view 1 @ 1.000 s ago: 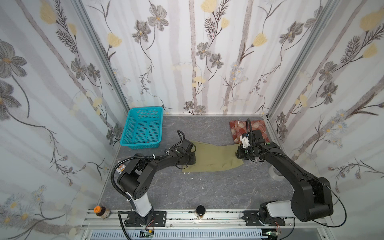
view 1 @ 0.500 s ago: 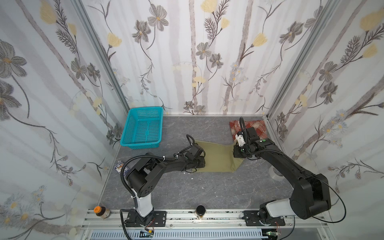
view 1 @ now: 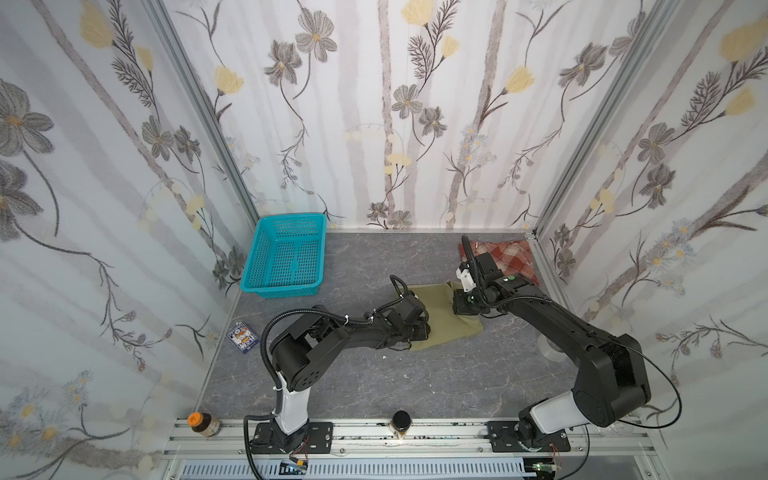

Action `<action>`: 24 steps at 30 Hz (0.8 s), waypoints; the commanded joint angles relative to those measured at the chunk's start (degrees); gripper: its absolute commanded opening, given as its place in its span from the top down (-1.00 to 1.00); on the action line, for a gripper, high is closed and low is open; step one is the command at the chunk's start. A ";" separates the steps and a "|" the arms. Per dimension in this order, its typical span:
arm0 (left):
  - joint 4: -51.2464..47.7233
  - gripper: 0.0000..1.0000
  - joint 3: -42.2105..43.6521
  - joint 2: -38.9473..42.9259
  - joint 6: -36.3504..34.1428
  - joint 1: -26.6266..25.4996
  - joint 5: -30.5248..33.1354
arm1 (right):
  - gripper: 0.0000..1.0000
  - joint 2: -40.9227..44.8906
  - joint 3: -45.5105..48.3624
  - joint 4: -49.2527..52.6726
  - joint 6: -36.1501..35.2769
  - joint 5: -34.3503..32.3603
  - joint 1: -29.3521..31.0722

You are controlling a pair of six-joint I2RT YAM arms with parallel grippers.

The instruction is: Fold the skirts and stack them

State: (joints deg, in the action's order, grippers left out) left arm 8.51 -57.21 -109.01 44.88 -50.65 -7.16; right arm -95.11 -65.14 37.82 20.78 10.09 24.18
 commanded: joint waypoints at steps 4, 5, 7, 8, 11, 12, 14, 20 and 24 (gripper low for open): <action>-6.03 0.26 1.05 1.21 0.82 -0.18 -1.32 | 1.00 -0.84 0.19 -3.60 1.33 1.52 0.34; -6.05 0.25 1.14 1.76 0.97 -0.11 -2.11 | 1.00 -0.85 0.28 -3.63 1.40 1.27 0.34; -6.14 0.25 1.34 3.04 1.08 0.49 -3.98 | 1.00 -0.98 0.37 -3.68 1.26 0.42 0.25; -6.14 0.25 1.61 4.13 1.05 0.87 -4.42 | 1.00 -0.84 0.46 -3.72 1.29 0.07 0.25; -6.44 0.23 2.34 6.82 0.32 2.36 -5.37 | 1.00 -0.87 0.63 -3.87 1.15 0.02 0.16; -6.64 0.23 2.68 7.62 0.08 2.86 -5.75 | 1.00 -0.82 0.64 -3.84 1.11 -0.14 0.07; -6.97 0.23 3.56 8.79 -0.44 3.66 -6.22 | 1.00 -0.81 0.63 -3.90 1.11 -0.24 -0.03; -8.15 0.23 5.96 11.17 -1.96 6.10 -4.87 | 1.00 -0.75 0.59 -4.02 0.98 -0.18 -0.31; -8.16 0.24 5.01 10.09 -4.18 7.78 -4.03 | 1.00 -0.62 0.37 -3.99 0.85 -0.29 -0.36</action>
State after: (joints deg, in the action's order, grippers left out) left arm 0.84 -51.53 -98.41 43.09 -43.46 -12.19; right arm -95.72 -64.49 35.77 21.58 10.07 23.81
